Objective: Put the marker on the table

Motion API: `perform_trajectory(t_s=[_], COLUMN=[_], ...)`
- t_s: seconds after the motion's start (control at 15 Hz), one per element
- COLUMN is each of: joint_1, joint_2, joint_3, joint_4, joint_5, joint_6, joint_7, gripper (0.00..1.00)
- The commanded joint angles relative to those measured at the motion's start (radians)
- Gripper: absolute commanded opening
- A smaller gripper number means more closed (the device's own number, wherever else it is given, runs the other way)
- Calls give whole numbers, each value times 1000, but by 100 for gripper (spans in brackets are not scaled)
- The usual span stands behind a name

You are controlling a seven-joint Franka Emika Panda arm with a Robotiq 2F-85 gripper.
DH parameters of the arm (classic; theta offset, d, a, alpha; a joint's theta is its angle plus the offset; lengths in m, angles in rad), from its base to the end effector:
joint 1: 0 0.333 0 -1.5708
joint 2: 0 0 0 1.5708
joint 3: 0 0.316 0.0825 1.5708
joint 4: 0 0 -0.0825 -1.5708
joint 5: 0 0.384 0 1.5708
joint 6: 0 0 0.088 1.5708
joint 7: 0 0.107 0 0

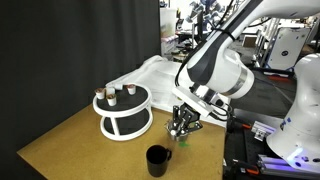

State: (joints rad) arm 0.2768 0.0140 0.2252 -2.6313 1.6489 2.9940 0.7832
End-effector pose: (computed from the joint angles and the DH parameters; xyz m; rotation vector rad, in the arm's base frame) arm 0.3795 0.1275 0.2422 -1.5303 2.1253 0.1259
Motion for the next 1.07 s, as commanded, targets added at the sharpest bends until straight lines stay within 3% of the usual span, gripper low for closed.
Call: perform_trajectory(t_s=[0.0, 0.47, 1.0], joint_1=[-12, -15, 1], joint_2=[8, 136, 283], joint_3=[5, -14, -66], joint_4=[-25, -24, 95], joint_5=[22, 49, 306], joint_6=[19, -25, -15], joint_7=[13, 5, -228], gripper=[5, 5, 5])
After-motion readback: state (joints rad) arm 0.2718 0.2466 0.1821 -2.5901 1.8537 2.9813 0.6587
